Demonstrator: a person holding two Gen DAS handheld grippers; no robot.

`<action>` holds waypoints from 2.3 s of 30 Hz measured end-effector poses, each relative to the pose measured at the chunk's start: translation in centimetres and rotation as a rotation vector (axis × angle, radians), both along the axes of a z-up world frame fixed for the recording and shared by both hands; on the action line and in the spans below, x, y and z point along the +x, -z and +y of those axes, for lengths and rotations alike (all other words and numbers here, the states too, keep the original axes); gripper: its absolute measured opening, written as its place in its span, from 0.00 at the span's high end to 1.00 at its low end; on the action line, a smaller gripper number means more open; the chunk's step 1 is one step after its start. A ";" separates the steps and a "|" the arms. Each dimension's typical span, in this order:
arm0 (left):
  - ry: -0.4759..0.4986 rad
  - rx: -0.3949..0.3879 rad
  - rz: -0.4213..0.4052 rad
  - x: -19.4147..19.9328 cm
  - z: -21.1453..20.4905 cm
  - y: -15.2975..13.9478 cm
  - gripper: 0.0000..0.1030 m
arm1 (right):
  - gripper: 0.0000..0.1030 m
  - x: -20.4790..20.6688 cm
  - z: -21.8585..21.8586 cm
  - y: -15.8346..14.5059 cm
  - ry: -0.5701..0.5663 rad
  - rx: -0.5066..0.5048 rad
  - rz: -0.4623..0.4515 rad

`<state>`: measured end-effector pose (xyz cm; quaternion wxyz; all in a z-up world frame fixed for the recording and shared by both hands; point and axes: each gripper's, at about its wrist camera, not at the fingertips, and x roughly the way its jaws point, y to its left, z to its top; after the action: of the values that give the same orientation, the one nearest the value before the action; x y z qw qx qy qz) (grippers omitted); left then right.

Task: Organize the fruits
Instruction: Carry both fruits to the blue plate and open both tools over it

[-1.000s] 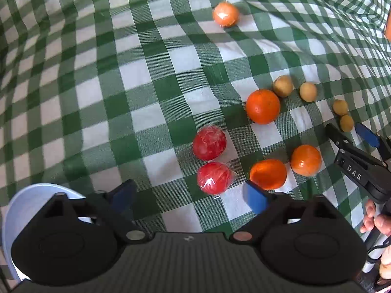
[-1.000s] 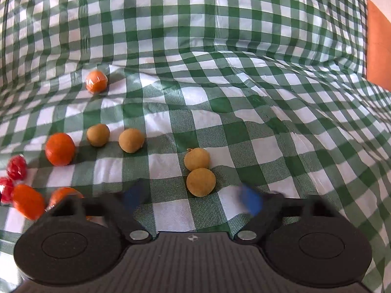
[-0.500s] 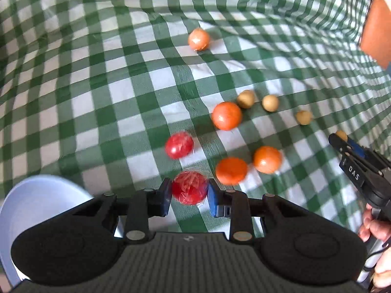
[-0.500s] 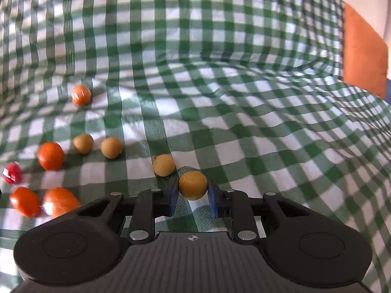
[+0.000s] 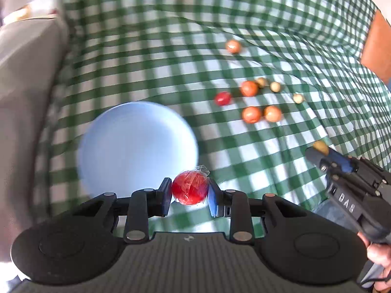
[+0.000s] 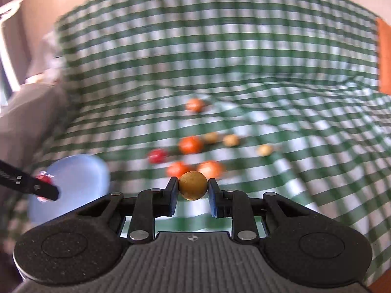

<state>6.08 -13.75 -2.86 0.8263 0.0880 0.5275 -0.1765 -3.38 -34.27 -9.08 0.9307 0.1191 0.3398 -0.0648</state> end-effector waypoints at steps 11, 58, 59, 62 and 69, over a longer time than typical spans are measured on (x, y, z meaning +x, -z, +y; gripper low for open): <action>-0.119 -0.019 -0.043 -5.7 10.3 -2.2 0.67 | 0.74 -3.1 11.6 -3.9 -0.280 0.004 -0.012; -0.183 -0.013 -0.010 4.5 9.9 3.4 0.67 | 0.74 5.1 16.9 0.0 -0.323 -0.064 0.104; -0.178 -0.006 -0.005 4.9 9.7 3.9 0.67 | 0.74 5.6 16.9 0.3 -0.321 -0.065 0.112; -0.162 0.018 -0.001 6.2 8.9 5.2 0.67 | 0.74 7.0 17.1 1.6 -0.325 -0.072 0.133; -0.128 0.070 -0.003 8.4 7.3 7.7 0.67 | 0.74 10.0 17.7 4.2 -0.348 -0.088 0.187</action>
<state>14.51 -6.44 -10.61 0.8332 0.0832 0.5365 -0.1048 6.66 -16.53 -13.28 0.8966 0.0111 0.4368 0.0715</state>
